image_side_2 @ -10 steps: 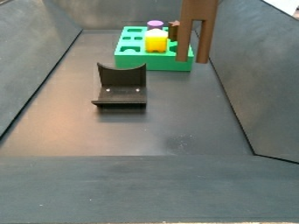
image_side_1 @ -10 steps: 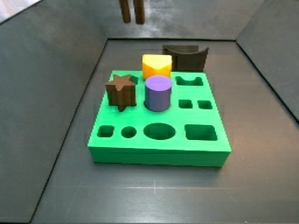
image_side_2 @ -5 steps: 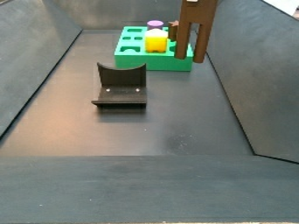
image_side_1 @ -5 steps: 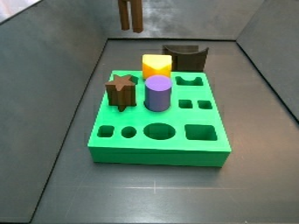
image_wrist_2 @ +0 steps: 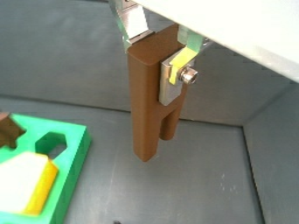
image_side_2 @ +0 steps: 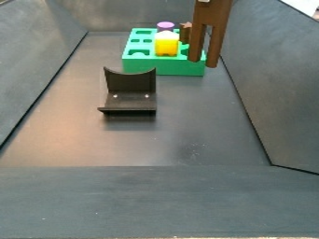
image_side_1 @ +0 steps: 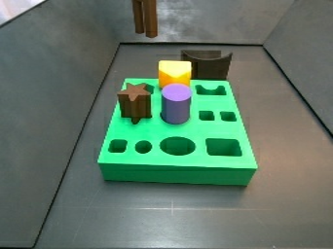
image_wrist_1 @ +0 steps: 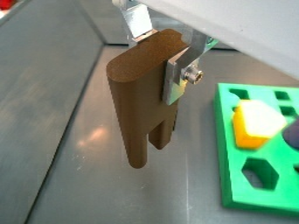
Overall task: Pick up the square-circle object. Move up. Rotate the square-circle object. Place the square-circle object on the fixture. Regrasp the square-circle object. Move to above the board. Insert the square-circle object.
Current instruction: Rotate the square-circle object.
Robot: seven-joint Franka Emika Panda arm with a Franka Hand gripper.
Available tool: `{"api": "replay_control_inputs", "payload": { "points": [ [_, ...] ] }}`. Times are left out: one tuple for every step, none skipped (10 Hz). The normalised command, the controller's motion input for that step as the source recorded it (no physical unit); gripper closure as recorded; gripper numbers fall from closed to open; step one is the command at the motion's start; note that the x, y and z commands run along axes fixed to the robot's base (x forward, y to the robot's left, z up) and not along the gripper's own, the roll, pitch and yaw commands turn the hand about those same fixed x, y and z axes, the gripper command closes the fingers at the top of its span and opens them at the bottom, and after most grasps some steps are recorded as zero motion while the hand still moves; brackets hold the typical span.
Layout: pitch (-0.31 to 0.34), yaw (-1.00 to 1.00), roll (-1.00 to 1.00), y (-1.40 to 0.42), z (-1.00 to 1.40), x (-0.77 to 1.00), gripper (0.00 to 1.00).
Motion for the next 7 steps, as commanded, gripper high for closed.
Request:
{"api": "replay_control_inputs", "payload": {
  "points": [
    [0.038,-1.00,-0.06,0.03,0.01,-0.02,1.00],
    [0.042,-1.00,-0.07,0.03,0.01,-0.01,1.00],
    [0.048,-1.00,-0.08,0.03,0.01,-0.01,1.00],
    [0.059,-1.00,-0.10,0.03,0.01,-0.01,1.00],
    [0.071,-1.00,-0.12,0.03,0.02,-0.01,1.00],
    [0.077,-0.85,-0.14,0.03,0.02,-0.01,1.00],
    [0.076,-0.61,-0.14,0.03,0.02,0.00,1.00]
  ]
}}
